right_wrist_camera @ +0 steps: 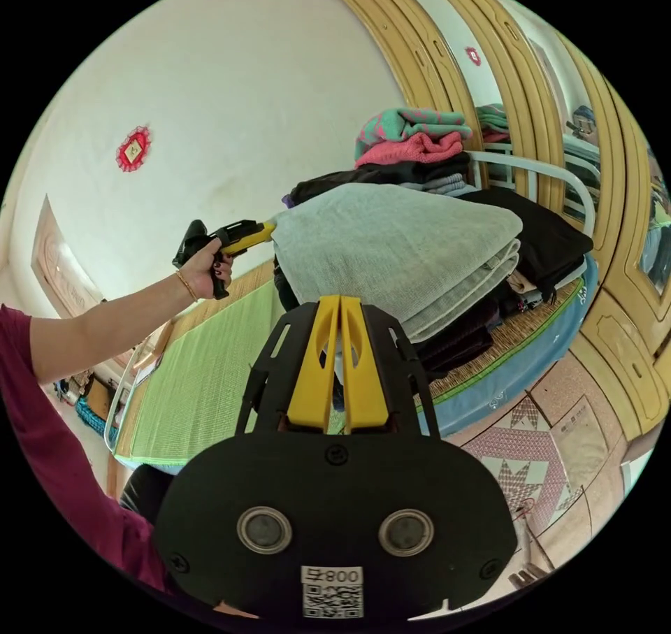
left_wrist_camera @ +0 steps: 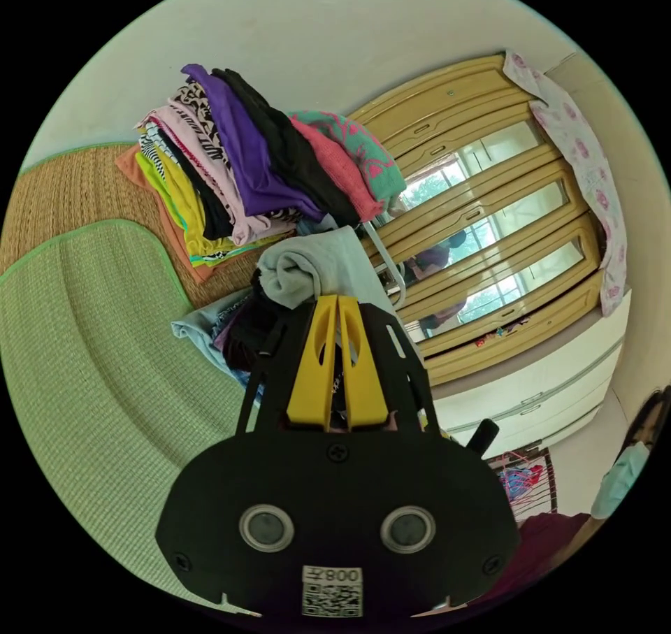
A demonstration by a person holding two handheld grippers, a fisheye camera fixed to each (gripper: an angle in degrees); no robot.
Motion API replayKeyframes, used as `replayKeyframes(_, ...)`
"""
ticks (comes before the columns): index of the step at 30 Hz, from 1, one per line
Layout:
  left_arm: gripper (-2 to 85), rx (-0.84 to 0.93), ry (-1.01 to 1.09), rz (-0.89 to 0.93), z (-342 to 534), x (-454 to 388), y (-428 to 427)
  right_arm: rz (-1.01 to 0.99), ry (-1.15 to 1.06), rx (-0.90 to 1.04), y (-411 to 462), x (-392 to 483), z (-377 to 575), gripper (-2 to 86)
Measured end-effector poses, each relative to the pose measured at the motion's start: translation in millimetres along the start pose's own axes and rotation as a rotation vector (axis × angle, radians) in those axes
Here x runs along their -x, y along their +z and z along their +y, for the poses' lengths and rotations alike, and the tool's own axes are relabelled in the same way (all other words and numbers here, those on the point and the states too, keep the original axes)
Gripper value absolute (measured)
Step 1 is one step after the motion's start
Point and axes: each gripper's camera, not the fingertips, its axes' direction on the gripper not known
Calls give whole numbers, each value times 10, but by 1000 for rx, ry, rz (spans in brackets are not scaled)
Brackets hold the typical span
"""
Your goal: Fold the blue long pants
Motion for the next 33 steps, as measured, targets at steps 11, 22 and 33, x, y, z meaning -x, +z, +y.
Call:
replayKeyframes(11, 1, 22, 42, -88, 102, -41, 545, 64, 33, -64, 71, 182, 52, 2)
replayKeyframes(22, 1, -11, 112, -3, 768, -322, 479, -37, 72, -167, -219, -119, -40, 2)
replayKeyframes(33, 1, 627, 254, -592, 2688, -73, 1150, 354, 89, -225, -596, -1309, -968, 44)
